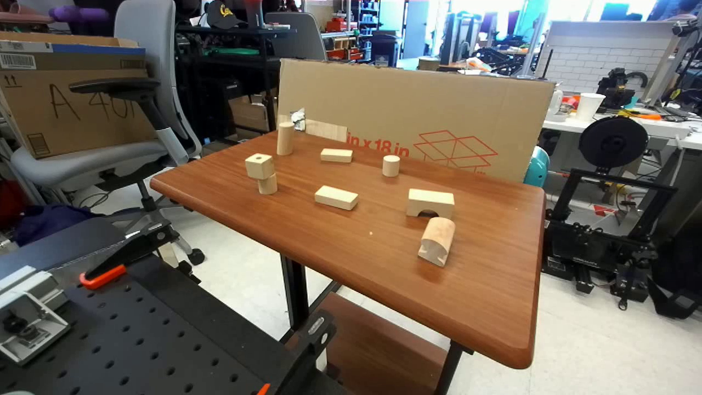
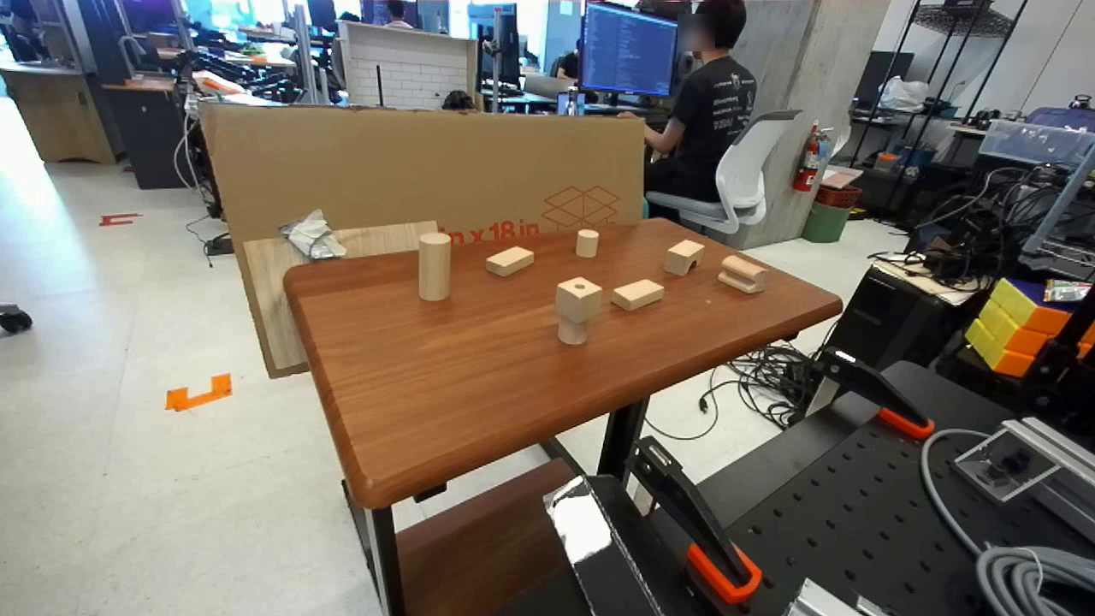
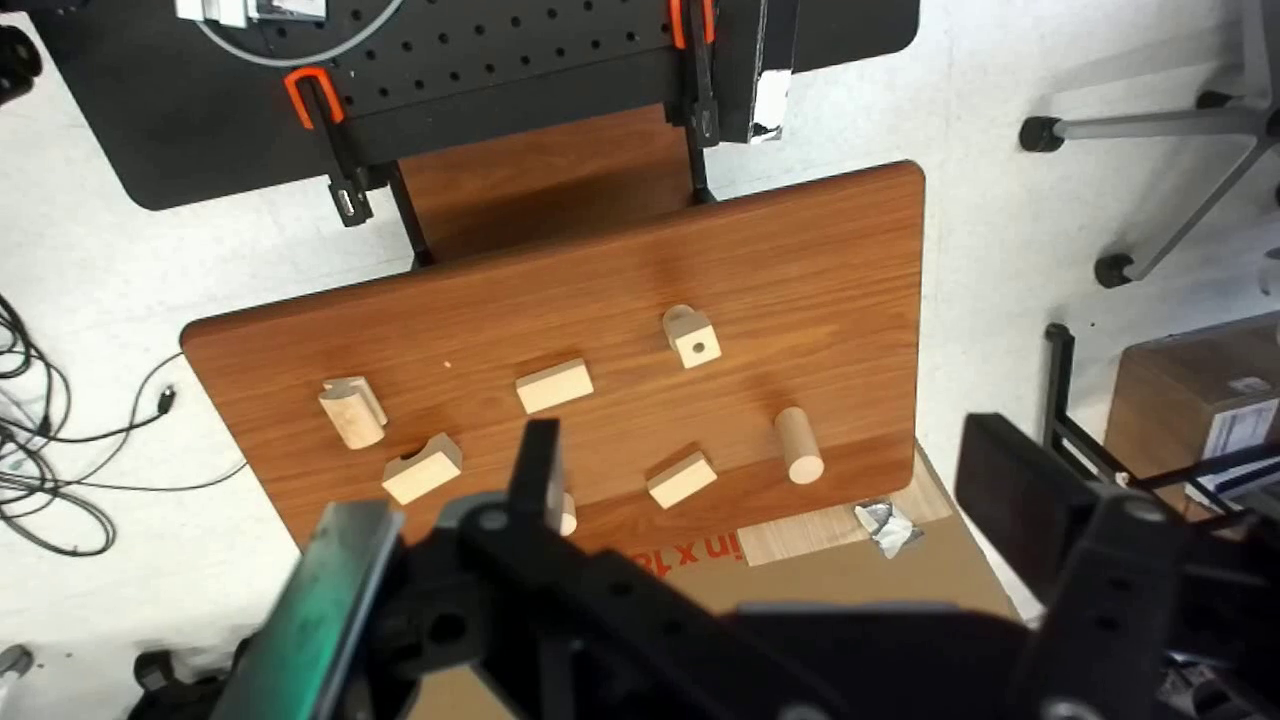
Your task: Pick up the square object and put it on the table
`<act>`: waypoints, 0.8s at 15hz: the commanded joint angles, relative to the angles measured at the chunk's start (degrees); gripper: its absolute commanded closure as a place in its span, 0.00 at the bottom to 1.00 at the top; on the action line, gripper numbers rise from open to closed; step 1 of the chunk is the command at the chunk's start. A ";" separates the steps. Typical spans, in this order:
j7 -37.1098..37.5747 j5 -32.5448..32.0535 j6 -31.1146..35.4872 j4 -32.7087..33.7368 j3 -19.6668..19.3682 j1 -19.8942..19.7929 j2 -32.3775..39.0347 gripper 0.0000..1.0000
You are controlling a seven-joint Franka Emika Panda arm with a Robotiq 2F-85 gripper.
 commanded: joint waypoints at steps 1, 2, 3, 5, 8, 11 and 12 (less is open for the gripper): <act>-0.46 0.43 -0.23 0.19 0.39 -0.65 0.04 0.00; -0.46 0.43 -0.23 0.19 0.39 -0.65 0.04 0.00; -0.46 0.43 -0.23 0.19 0.39 -0.65 0.04 0.00; -0.46 0.43 -0.23 0.19 0.39 -0.65 0.04 0.00; -0.82 -0.11 0.77 0.78 1.08 -0.59 2.62 0.00; -1.29 -0.28 4.42 1.28 3.01 0.02 8.59 0.00; -1.55 -0.42 6.82 1.25 4.07 0.44 11.44 0.00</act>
